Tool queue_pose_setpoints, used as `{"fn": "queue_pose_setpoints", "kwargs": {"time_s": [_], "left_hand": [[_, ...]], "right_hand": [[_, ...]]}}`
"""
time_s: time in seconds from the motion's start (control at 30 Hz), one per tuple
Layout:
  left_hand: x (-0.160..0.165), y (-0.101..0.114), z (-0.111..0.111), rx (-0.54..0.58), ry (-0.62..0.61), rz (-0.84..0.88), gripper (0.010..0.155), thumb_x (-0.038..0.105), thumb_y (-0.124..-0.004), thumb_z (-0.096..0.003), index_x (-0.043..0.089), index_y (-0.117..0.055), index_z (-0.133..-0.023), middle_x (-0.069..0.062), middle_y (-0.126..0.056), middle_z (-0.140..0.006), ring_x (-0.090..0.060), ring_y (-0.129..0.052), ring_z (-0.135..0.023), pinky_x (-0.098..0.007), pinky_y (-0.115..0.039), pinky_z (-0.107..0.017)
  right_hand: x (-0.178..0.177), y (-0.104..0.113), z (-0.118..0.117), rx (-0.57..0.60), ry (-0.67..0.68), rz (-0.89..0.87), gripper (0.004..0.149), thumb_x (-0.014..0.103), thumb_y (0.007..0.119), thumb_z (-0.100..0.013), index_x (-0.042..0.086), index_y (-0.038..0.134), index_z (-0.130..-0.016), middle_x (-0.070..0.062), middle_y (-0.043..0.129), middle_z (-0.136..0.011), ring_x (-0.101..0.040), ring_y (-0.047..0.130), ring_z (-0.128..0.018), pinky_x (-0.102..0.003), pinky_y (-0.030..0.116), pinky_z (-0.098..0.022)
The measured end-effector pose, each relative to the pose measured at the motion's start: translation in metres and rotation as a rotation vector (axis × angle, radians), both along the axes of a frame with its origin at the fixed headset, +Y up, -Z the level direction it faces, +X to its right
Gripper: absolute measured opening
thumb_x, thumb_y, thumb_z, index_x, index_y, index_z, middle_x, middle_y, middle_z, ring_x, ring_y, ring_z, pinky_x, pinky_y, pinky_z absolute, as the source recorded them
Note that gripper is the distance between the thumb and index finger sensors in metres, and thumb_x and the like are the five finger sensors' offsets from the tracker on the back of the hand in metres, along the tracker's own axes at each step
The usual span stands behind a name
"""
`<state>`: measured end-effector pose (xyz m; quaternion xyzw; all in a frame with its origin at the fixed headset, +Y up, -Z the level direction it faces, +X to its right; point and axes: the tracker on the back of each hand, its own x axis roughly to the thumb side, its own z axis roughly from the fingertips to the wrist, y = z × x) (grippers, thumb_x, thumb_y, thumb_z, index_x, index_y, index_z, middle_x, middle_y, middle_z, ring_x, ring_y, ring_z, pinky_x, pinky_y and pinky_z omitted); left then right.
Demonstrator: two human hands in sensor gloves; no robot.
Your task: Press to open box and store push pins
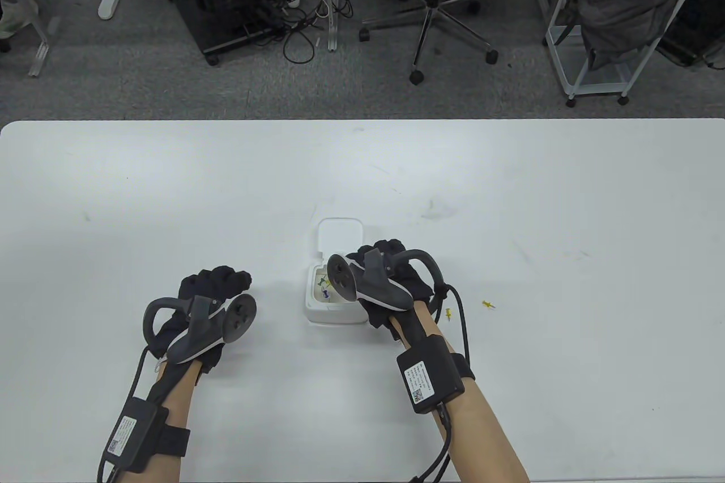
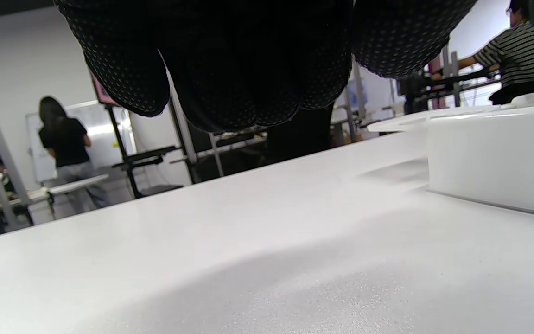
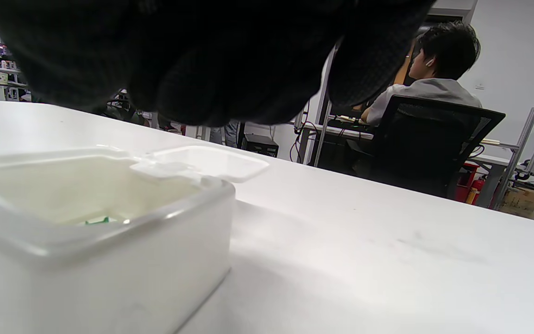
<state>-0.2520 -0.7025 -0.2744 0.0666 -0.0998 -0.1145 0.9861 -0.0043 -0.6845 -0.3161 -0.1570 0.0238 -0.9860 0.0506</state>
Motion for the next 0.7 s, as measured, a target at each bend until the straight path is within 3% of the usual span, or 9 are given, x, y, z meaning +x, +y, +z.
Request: {"fn": "queue_pose_setpoints", "kwargs": {"time_s": [0.2, 0.7], "left_hand": [[0.0, -0.001, 0.0, -0.006, 0.004, -0.002, 0.051, 0.052, -0.068, -0.0509, 0.034, -0.074, -0.098, 0.006, -0.084, -0.101, -0.019, -0.094, -0.083, -0.049, -0.078, -0.073], [0.001, -0.002, 0.0, -0.022, 0.0, -0.002, 0.051, 0.053, -0.068, -0.0509, 0.034, -0.073, -0.098, 0.006, -0.084, -0.101, -0.019, -0.094, -0.083, -0.049, -0.078, -0.074]], "right_hand": [[0.015, -0.006, 0.013, -0.01, 0.013, -0.005, 0.05, 0.052, 0.08, -0.031, 0.035, 0.077, -0.079, 0.012, 0.093, -0.076, -0.02, 0.094, -0.073, -0.056, 0.072, -0.071], [0.055, -0.053, 0.042, -0.067, 0.024, 0.134, 0.05, 0.05, 0.085, -0.029, 0.038, 0.076, -0.078, 0.015, 0.092, -0.078, -0.018, 0.094, -0.075, -0.055, 0.072, -0.072]]}}
